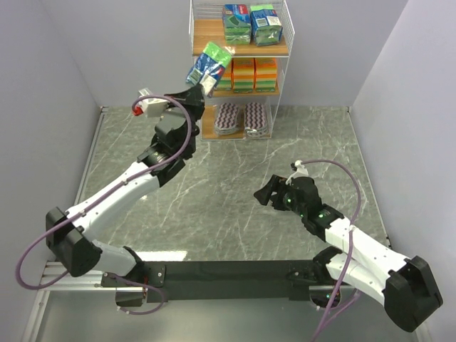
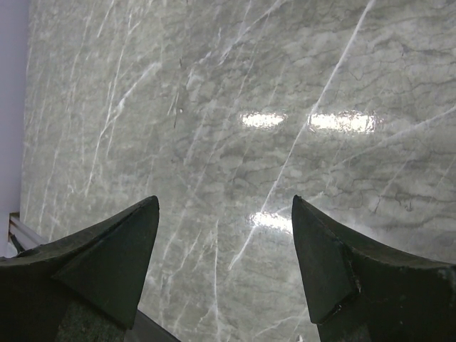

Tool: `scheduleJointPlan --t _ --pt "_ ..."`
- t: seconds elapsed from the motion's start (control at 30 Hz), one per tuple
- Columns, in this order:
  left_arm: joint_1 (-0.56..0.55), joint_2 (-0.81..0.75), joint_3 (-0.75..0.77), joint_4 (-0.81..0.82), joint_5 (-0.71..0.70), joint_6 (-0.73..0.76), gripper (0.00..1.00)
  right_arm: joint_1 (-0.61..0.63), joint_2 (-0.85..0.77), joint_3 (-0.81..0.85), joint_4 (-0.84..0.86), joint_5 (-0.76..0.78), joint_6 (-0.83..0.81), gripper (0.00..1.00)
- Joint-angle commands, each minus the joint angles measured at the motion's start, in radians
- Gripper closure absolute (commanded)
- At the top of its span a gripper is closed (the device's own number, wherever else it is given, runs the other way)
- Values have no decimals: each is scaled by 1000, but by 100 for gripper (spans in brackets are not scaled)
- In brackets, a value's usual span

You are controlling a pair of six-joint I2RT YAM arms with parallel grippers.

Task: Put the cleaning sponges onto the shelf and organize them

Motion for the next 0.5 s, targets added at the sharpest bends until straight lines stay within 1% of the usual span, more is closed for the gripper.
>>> scheduleJointPlan --t 0.0,0.2,0.33,0.47 --pt "-3 48 51 174 -158 -54 99 -6 -35 -11 6 11 -6 18" --pt "-3 135 116 264 -268 -114 99 -6 -67 -23 3 3 -6 18" --pt "-1 196 180 312 -284 -85 99 -4 -78 -36 3 -12 -4 18" --pt "-2 247 267 252 -293 -117 99 -6 -84 -36 3 -23 -9 18"
